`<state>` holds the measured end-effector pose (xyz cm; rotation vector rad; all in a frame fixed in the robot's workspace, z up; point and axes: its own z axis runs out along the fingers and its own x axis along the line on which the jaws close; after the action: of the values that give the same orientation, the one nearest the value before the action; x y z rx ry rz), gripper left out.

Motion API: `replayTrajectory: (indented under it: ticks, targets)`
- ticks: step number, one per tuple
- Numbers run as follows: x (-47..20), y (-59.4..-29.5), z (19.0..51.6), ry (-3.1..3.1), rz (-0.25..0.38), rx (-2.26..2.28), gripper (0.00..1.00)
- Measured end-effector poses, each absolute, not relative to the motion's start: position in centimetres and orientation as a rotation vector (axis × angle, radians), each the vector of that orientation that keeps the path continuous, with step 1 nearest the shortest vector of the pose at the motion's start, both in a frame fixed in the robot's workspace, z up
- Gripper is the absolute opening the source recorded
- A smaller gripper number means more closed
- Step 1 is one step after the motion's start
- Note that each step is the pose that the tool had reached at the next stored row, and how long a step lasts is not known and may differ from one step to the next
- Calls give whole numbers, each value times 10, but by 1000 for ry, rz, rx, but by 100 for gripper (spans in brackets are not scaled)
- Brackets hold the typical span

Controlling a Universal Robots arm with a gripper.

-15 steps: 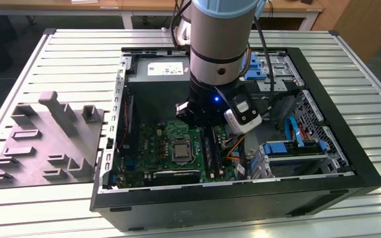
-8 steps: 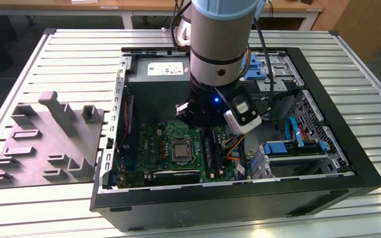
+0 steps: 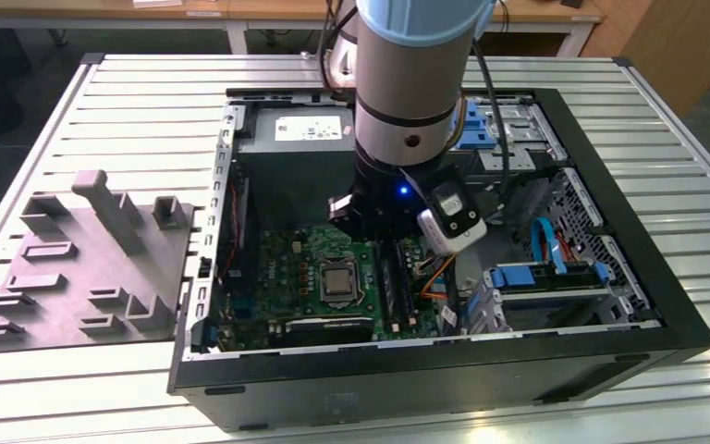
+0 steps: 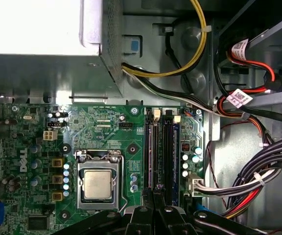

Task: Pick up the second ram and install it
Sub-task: 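Insert the second ram into the second slot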

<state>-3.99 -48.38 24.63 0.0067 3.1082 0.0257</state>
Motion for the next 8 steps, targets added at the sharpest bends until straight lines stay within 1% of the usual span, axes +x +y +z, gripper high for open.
replayTrajectory:
  ticks: [8]
  targets:
    - [-40, -484, 244, 3108, 26, 7, 12]
